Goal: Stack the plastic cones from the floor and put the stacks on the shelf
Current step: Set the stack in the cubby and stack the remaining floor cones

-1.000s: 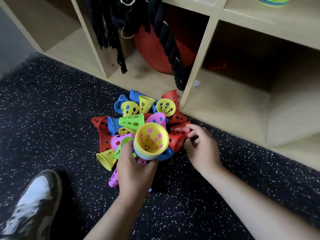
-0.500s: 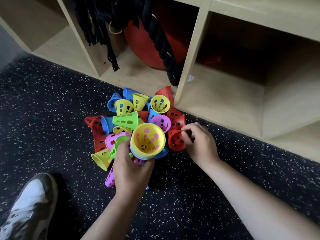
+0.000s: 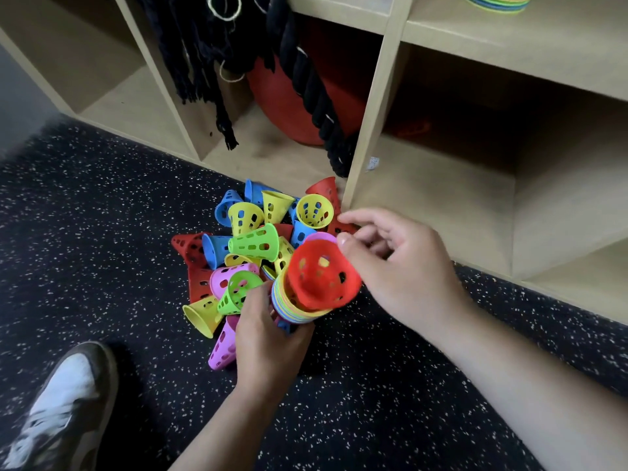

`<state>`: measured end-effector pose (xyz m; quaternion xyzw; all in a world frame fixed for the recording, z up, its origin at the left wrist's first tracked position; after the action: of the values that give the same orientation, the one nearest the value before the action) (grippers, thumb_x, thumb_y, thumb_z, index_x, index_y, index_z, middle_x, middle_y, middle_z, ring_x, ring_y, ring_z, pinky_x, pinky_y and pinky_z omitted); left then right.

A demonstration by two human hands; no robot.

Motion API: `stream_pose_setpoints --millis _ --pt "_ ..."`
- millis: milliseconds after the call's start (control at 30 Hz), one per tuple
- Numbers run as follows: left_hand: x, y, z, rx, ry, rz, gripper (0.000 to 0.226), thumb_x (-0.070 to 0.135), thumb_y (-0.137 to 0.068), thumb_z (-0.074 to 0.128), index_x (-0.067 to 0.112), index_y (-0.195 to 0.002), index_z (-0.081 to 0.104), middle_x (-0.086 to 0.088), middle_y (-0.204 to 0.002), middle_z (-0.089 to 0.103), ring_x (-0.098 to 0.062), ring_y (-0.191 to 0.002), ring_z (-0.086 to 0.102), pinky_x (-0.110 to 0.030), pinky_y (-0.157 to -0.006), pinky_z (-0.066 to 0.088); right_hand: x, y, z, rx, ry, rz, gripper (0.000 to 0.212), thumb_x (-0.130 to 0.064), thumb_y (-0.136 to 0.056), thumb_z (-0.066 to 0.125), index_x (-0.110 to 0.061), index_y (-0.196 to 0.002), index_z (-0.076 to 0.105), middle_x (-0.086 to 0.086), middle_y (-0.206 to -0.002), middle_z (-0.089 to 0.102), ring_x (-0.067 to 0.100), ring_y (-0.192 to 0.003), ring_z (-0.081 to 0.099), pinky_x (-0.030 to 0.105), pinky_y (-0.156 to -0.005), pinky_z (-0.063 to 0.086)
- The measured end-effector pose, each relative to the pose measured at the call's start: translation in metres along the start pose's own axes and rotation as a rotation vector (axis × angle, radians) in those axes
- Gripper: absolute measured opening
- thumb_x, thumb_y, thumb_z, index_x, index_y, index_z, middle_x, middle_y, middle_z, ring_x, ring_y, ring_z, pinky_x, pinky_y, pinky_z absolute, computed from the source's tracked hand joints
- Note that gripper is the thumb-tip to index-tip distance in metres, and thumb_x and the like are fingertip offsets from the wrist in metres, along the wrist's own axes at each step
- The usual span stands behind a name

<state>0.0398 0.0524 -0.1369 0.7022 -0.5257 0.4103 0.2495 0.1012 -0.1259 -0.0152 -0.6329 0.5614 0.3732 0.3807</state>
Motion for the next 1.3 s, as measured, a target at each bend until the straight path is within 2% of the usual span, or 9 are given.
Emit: stream_pose_setpoints --millis 167,333,467,567,800,933,1067,1167,1300 --pt "0.0 -0.002 -0.001 0.025 0.013 -0.002 0.053 0.014 -0.066 0.085 0.02 -0.113 0.061 0.009 -0.099 0.062 -0.011 -0.092 0.059 -0.03 -0.079 0.05 0.081 -0.016 0.011 0.145 0.047 0.143 0.021 -0.018 -0.091 0.061 -0.031 -0.102 0.072 -0.006 -0.076 0.069 0.008 -0.061 0.058 0.027 -0.062 0.047" --pt "-0.008 -0.004 -0.001 0.039 0.024 -0.034 0.052 0.014 -0.066 0.086 0.019 -0.111 0.061 0.008 -0.099 0.063 -0.009 -0.091 0.059 -0.035 -0.08 0.053 0.148 -0.026 0.061 -0.14 0.413 0.156 0.051 -0.011 -0.087 0.055 -0.036 -0.132 0.06 -0.007 -0.097 0.064 0.012 -0.082 0.06 0.032 -0.075 0.053" --pt "-0.013 -0.005 0.001 0.039 0.025 -0.049 0.053 0.013 -0.066 0.087 0.019 -0.112 0.061 0.009 -0.099 0.061 -0.007 -0.09 0.058 -0.038 -0.079 0.055 0.163 -0.03 0.077 -0.143 0.407 0.154 0.025 -0.027 -0.086 0.062 -0.032 -0.108 0.073 -0.01 -0.096 0.064 0.013 -0.089 0.061 0.034 -0.076 0.051" --pt "-0.015 -0.006 0.002 0.034 0.04 -0.055 0.052 0.015 -0.066 0.087 0.018 -0.111 0.061 0.008 -0.098 0.062 -0.008 -0.09 0.059 -0.038 -0.079 0.055 0.151 -0.031 0.067 -0.028 0.394 0.066 0.011 -0.028 -0.083 0.067 -0.025 -0.09 0.075 -0.008 -0.087 0.065 0.013 -0.076 0.06 0.035 -0.069 0.051" --pt "-0.015 -0.005 -0.001 0.038 0.034 -0.049 0.049 0.013 -0.067 0.085 0.019 -0.108 0.06 0.009 -0.094 0.062 -0.008 -0.086 0.058 -0.03 -0.076 0.052 0.048 -0.005 -0.012 0.273 0.145 -0.242 0.007 -0.016 -0.091 0.068 -0.013 -0.097 0.071 0.002 -0.077 0.066 0.022 -0.062 0.056 0.034 -0.059 0.047" --pt "-0.013 -0.005 -0.001 0.036 0.026 -0.048 0.05 0.013 -0.066 0.085 0.02 -0.108 0.06 0.009 -0.095 0.062 -0.006 -0.086 0.056 -0.009 -0.074 0.042 -0.006 0.014 -0.025 0.232 0.116 -0.419 0.011 -0.015 -0.093 0.067 -0.006 -0.098 0.071 0.008 -0.078 0.066 0.027 -0.061 0.058 0.033 -0.059 0.046" --pt "-0.012 -0.004 0.001 0.025 0.04 -0.046 0.05 0.014 -0.065 0.087 0.017 -0.107 0.06 0.006 -0.093 0.063 -0.006 -0.082 0.056 -0.008 -0.073 0.042 -0.005 0.03 0.01 -0.006 0.096 -0.481 0.026 -0.026 -0.092 0.067 -0.005 -0.107 0.072 0.0 -0.076 0.058 0.013 -0.053 0.049 0.02 -0.052 0.04" --pt "-0.013 -0.003 0.002 0.02 0.088 -0.069 0.052 0.014 -0.066 0.086 0.023 -0.111 0.06 0.008 -0.097 0.065 -0.008 -0.087 0.062 -0.026 -0.077 0.053 0.032 0.026 0.009 0.059 0.024 -0.349 0.025 -0.026 -0.093 0.062 -0.012 -0.113 0.069 -0.008 -0.075 0.058 0.017 -0.049 0.048 0.025 -0.047 0.041" --pt "-0.01 -0.003 0.001 0.029 0.14 -0.103 0.058 0.013 -0.067 0.087 0.043 -0.105 0.056 0.018 -0.096 0.065 0.0 -0.083 0.063 -0.034 -0.073 0.057 0.126 -0.004 0.001 0.222 0.164 0.268 0.023 -0.031 -0.091 0.065 -0.021 -0.112 0.067 -0.015 -0.077 0.063 0.008 -0.066 0.055 0.026 -0.066 0.042"
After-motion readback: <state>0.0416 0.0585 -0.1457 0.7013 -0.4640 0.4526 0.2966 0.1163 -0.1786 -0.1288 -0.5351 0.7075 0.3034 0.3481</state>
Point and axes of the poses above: each hand's wrist, its own y-axis away from the middle knuckle, its own z-axis out of the palm, x = y × z, the point moved 8 cm from there along -y, towards the middle knuckle
